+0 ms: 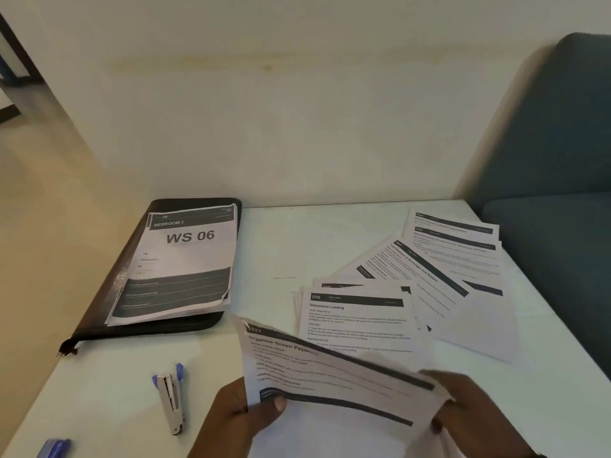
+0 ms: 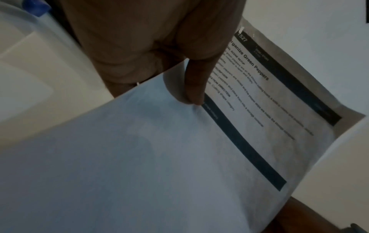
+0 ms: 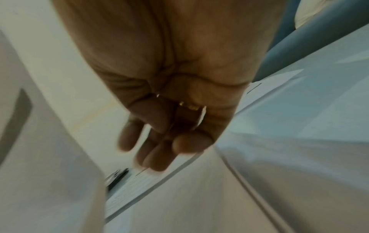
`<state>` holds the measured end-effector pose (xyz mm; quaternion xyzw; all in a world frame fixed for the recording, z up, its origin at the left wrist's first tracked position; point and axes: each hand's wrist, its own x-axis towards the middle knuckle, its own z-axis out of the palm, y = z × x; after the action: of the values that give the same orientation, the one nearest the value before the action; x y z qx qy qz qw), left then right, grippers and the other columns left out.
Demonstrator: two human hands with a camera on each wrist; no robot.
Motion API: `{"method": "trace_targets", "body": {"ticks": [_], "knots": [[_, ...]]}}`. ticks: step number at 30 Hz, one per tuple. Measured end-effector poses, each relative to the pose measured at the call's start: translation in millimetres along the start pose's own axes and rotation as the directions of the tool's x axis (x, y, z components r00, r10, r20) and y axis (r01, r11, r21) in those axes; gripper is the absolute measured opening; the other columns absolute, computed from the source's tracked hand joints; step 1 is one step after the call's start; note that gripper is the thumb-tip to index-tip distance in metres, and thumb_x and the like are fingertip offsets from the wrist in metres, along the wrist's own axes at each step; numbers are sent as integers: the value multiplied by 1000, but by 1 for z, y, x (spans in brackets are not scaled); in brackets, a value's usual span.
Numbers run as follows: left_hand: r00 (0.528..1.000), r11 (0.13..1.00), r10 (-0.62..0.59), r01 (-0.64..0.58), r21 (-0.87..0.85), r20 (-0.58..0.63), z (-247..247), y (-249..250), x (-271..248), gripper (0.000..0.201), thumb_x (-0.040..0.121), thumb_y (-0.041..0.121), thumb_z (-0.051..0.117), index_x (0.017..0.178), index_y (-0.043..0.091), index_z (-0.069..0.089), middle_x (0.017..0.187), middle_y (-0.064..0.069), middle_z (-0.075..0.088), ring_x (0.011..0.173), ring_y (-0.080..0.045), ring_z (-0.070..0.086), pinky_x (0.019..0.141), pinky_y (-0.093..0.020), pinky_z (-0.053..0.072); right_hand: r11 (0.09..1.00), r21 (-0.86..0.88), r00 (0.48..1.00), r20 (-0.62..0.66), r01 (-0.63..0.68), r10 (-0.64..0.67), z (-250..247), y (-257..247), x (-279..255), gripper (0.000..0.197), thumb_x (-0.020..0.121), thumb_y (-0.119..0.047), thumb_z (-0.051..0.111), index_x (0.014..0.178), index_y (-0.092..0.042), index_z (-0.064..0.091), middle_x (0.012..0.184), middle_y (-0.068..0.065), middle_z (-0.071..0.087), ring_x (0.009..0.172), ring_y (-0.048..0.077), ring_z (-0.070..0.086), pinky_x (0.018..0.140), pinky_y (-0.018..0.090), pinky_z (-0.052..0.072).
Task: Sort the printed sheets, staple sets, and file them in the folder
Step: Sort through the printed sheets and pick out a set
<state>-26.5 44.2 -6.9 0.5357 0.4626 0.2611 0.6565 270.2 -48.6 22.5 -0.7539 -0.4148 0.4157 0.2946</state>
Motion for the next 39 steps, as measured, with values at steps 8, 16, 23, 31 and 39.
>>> {"method": "trace_targets", "body": {"ticks": [8,16,23,31,39], "knots": [[1000,998,-20,20,52,-6,-10,8,-3,33,65,40,81,96,36,72,98,15,74,93,1,67,90,-27,50,866,-402,948,-238,-296,214,20,4,11,48,75,-55,65,101,-27,35,95,-6,46,91,19,52,76,30,40],[997,982,15,-2,189,-70,-21,8,0,30,78,9,75,92,33,66,81,22,73,85,5,66,89,-18,40,849,-440,949,-244,-293,201,21,5,11,51,73,-57,69,94,-24,35,92,-7,52,85,17,53,71,28,41],[995,967,13,12,254,-94,-17,12,4,34,56,57,78,83,68,62,94,27,71,92,-1,65,86,-21,47,887,-332,921,-328,-322,212,6,6,9,23,83,-34,68,83,-24,47,82,-11,63,74,11,55,60,24,36],[989,963,-31,68,259,-144,-13,12,4,48,65,65,64,105,40,60,97,19,71,98,-6,61,95,-32,49,936,-231,879,-456,-266,137,-6,14,14,20,86,-16,64,74,-29,55,76,-14,62,75,15,58,67,31,40],[986,992,-60,77,102,-155,-4,19,6,86,33,84,70,106,39,56,93,20,72,100,-9,62,87,-28,51,954,275,979,-126,-118,158,-8,-3,12,15,86,5,64,90,-9,67,81,6,76,79,27,71,75,44,58]]}}
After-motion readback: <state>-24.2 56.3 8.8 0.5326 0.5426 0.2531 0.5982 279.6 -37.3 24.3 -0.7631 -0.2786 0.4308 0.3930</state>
